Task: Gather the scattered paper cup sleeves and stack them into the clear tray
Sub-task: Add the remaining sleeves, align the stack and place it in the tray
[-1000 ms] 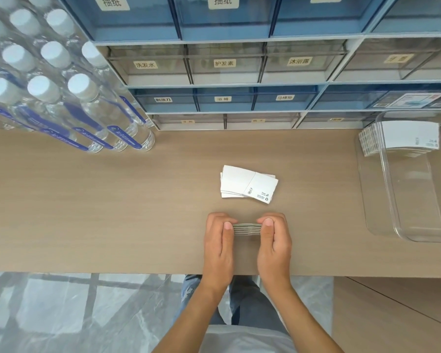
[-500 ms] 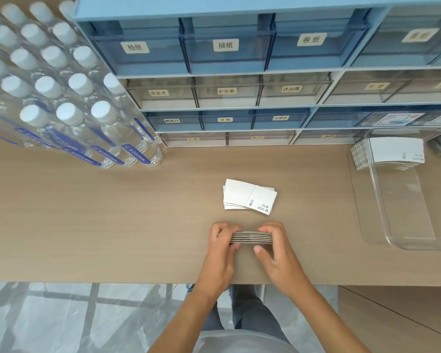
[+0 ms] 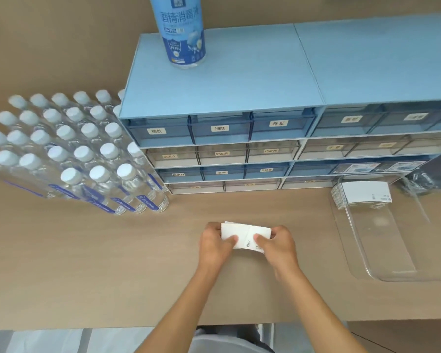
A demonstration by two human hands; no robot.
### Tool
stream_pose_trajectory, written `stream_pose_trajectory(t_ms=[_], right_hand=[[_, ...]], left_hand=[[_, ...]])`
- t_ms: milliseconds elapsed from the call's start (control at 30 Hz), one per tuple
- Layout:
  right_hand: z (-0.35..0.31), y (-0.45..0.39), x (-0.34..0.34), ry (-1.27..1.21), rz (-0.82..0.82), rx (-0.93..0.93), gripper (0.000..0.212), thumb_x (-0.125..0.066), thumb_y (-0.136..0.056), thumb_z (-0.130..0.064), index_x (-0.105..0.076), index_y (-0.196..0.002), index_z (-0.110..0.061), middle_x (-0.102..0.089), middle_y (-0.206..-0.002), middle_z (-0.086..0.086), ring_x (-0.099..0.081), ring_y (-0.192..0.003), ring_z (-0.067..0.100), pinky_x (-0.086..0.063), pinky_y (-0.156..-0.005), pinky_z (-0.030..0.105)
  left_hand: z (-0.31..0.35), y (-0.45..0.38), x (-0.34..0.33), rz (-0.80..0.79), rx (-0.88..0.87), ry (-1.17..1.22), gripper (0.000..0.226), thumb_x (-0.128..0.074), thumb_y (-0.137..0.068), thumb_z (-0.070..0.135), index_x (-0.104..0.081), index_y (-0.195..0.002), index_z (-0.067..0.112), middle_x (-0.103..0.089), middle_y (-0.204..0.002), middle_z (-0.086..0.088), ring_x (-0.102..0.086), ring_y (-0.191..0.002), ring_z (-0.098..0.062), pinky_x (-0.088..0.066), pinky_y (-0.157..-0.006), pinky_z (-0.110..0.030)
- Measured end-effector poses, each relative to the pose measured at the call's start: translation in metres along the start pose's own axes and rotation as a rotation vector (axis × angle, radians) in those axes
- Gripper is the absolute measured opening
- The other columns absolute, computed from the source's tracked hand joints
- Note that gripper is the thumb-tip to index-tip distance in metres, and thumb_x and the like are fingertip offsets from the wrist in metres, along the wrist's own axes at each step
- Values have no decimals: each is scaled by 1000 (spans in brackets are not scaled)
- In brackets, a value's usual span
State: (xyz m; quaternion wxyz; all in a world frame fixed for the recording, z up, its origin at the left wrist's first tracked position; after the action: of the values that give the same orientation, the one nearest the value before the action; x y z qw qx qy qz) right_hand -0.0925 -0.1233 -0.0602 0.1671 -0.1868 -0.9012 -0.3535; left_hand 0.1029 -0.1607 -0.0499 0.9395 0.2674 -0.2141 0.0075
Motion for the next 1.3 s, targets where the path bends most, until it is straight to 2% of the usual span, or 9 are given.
stream_pose_trajectory(t_ms=[67, 200, 567, 767, 833, 900, 1000, 1133, 1300], right_hand=[[-1, -9, -5, 109, 8, -58, 33, -71, -79, -26, -65, -101, -1, -65, -114, 18, -65, -103, 36, -55, -81, 37], [-4, -20, -12, 254, 7, -120, 48, -68, -82, -34, -58, -118, -4, -47, -130, 16, -53, -120, 39, -51, -97, 42], [-10, -31, -15, 208, -76, -117, 47, -73, -78, -29, -57, -114, -4, -68, -116, 16, -67, -106, 36, -57, -89, 45], [-10, -32, -11, -49, -134, -95, 16, -75, -78, -14, -76, -90, -3, -79, -90, 12, -76, -78, 24, -61, -69, 34], [-11, -29, -12, -167, -209, -80, 11, -75, -81, -5, -76, -91, 1, -79, -79, 6, -74, -61, 11, -56, -53, 21], [-15, -25, -8, -220, -252, -20, 14, -75, -83, -1, -73, -96, 0, -75, -76, 0, -71, -60, 6, -51, -52, 16], [-20, -14, -3, -238, -294, 132, 24, -71, -85, 1, -64, -104, -11, -71, -94, 4, -66, -79, 12, -52, -66, 15], [-19, 2, 1, -165, -290, 360, 43, -64, -88, 3, -57, -116, -30, -68, -113, -2, -65, -100, 12, -51, -87, 21], [11, 11, -12, -56, -299, 409, 43, -58, -98, -24, -46, -139, -22, -54, -136, -7, -55, -123, 7, -43, -104, 23]], left_hand=[[1, -9, -1, -10, 47, -67, 35, -75, -78, 11, -63, -110, 3, -69, -107, -10, -69, -95, -27, -57, -85, -38], [0, -18, -5, -57, 144, -204, 38, -71, -82, 19, -55, -114, 7, -43, -122, -7, -60, -89, -25, -52, -83, -28], [-8, -29, -11, -105, 313, -112, 46, -73, -76, 16, -49, -113, 5, -63, -110, -13, -68, -103, -32, -58, -80, -37], [-18, -26, -14, -237, 323, 178, 8, -76, -78, 11, -75, -84, 6, -77, -75, -2, -73, -63, -13, -55, -60, -21], [-16, -23, -12, -263, 278, 221, 8, -74, -81, 10, -73, -88, 7, -78, -75, 1, -73, -66, -11, -55, -62, -22], [-9, -21, -7, -241, 183, 195, 21, -74, -82, 11, -69, -103, 7, -76, -94, -4, -71, -83, -17, -55, -73, -28], [4, -13, -1, -221, -4, 169, 30, -68, -86, 5, -59, -113, 10, -71, -106, -6, -67, -97, -21, -53, -83, -30], [12, 3, -7, -225, -277, 122, 48, -63, -87, -5, -49, -128, 16, -62, -116, 8, -60, -105, -3, -46, -95, -20], [-16, 20, -25, -203, -391, 59, 65, -52, -96, -4, -29, -146, 29, -42, -147, 7, -42, -136, -7, -32, -116, -25]])
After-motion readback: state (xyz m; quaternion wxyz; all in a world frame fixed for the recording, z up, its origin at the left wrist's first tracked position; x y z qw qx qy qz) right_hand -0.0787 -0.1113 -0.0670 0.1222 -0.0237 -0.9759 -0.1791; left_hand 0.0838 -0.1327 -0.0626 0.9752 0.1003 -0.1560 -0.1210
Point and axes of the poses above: each hand's wrist, its own y-axis away from the middle knuckle, its own x-axis out of the back of the hand, z = x × y, the point moved 8 cm from there along -y, towards the middle knuckle
